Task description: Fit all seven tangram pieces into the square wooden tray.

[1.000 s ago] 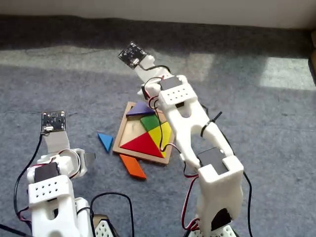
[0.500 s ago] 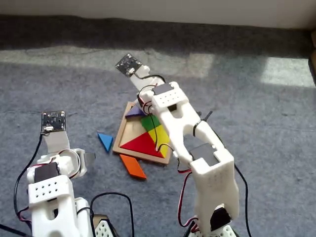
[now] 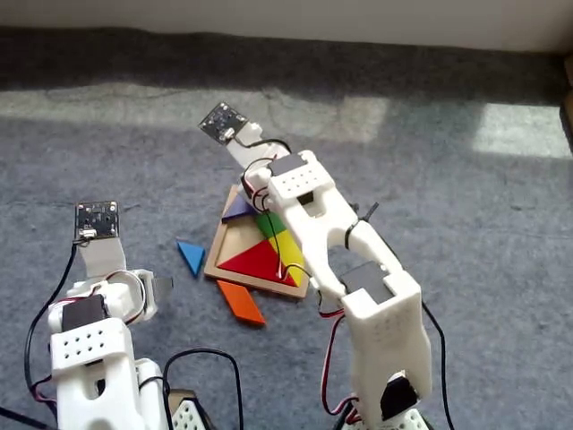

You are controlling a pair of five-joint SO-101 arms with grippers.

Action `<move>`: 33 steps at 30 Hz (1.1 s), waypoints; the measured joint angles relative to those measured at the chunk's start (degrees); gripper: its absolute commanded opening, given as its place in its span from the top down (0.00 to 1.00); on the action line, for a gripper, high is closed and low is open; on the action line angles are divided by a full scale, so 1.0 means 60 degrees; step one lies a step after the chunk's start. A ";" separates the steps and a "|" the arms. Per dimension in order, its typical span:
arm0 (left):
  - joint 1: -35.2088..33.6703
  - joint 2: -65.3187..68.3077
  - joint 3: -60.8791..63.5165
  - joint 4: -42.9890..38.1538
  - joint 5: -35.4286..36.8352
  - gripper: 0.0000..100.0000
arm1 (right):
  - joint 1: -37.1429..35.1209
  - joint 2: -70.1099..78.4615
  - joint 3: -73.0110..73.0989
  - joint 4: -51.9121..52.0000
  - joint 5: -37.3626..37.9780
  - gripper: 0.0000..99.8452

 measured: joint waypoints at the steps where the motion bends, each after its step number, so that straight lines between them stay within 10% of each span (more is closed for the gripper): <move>1: 0.0000 0.0000 0.0000 0.0000 0.0000 0.69 | 0.0000 -0.0132 0.0000 0.0132 0.0000 0.99; 33: 0.0000 0.0000 0.0000 -0.0015 0.0000 0.69 | 0.0044 -0.0542 0.0850 0.0777 0.0645 0.99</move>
